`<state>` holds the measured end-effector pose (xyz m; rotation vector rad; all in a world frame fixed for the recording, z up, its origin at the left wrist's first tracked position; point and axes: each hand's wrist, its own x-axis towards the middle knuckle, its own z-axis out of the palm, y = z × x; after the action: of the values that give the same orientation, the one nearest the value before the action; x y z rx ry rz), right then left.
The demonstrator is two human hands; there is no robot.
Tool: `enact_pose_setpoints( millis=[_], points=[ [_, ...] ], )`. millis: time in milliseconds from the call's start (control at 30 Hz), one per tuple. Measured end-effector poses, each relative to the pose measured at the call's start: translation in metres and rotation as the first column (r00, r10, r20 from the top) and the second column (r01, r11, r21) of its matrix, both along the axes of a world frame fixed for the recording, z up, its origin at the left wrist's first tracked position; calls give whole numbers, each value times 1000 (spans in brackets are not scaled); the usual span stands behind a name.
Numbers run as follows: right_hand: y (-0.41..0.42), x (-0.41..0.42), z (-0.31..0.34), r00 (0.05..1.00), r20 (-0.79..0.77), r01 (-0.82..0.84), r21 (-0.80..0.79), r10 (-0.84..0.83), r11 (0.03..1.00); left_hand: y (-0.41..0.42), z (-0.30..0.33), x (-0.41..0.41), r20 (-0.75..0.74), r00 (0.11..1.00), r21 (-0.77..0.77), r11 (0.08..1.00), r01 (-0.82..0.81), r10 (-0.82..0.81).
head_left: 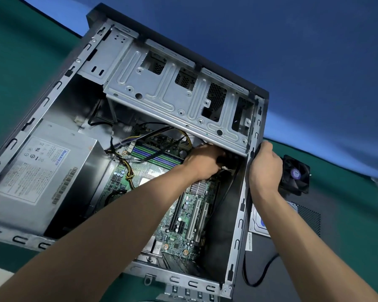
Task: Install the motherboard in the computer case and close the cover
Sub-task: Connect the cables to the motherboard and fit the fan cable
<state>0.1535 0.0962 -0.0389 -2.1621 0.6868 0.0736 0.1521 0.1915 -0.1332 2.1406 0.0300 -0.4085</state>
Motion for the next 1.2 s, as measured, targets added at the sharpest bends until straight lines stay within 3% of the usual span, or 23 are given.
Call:
enact_pose_setpoints(
  millis=[267, 467, 733, 1200],
  points=[
    [1, 0, 1, 1000, -10, -3, -2, 3, 1000, 2, -3, 1, 17, 999, 34, 998, 50, -50],
    [0, 1, 3, 999, -25, -26, -39, 25, 999, -2, -7, 1, 54, 998, 44, 998, -43, 40],
    [1, 1, 2, 1000, -10, -17, -26, 16, 1000, 0, -6, -1, 146, 982, 155, 983, 95, -117],
    [-2, 2, -3, 1000, 26, 9, 21, -9, 1000, -2, -10, -4, 224, 967, 220, 973, 72, -123]
  ],
)
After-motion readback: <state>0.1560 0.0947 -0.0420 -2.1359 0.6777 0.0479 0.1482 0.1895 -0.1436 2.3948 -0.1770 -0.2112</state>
